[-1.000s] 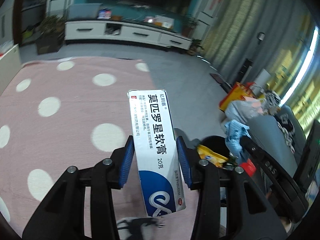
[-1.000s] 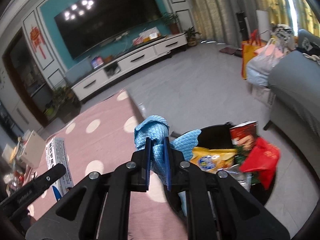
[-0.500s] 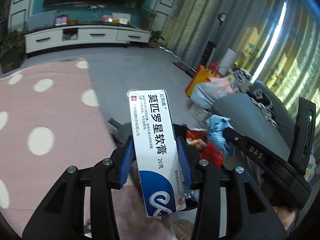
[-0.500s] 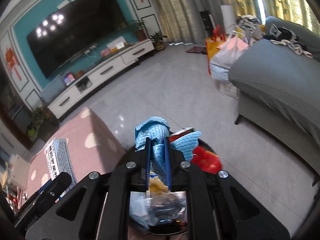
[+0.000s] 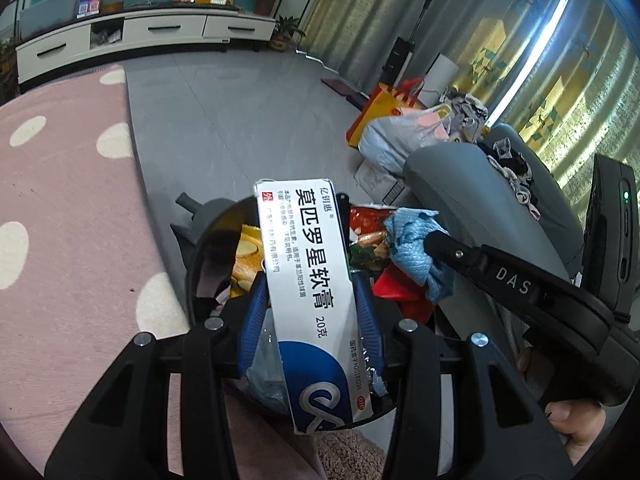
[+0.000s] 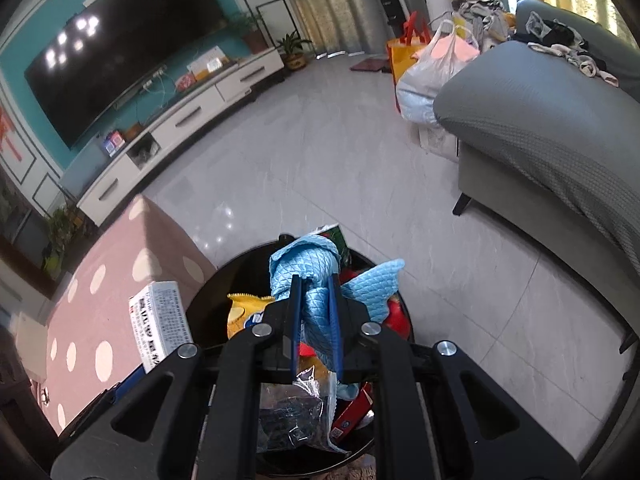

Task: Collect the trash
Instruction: 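Carry the medicine box and blue cloth over the black bin, then lower both tools into the bin and open them to drop the items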

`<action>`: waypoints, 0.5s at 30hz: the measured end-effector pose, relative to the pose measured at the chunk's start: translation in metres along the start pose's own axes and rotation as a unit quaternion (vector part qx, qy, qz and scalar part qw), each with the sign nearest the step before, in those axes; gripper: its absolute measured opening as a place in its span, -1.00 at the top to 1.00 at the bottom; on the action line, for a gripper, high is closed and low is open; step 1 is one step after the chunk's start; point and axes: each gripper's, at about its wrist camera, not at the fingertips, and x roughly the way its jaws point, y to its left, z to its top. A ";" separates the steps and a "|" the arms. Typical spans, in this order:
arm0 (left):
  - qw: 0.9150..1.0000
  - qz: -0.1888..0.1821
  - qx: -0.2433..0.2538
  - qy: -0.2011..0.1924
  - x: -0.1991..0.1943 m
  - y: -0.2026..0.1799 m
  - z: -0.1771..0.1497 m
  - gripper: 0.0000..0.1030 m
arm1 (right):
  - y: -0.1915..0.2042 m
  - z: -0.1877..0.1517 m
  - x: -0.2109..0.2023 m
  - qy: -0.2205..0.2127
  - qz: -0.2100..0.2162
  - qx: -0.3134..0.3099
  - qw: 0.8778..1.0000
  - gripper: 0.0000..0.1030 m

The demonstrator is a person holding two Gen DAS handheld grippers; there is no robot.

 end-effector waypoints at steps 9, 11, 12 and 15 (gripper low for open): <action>1.000 -0.004 0.000 0.026 0.018 0.003 -0.006 0.13 | 0.009 -0.002 0.024 0.046 0.005 -0.013 0.999 0.73; 1.000 -0.004 0.002 0.030 0.020 0.002 -0.007 0.12 | 0.010 -0.002 0.028 0.052 0.004 -0.014 0.999 0.72; 0.999 -0.005 0.002 0.033 0.022 0.002 -0.007 0.12 | 0.010 -0.003 0.029 0.055 0.003 -0.015 0.998 0.72; 0.999 -0.008 -0.003 0.042 0.030 0.002 -0.007 0.12 | 0.012 -0.004 0.033 0.062 0.000 -0.018 0.998 0.70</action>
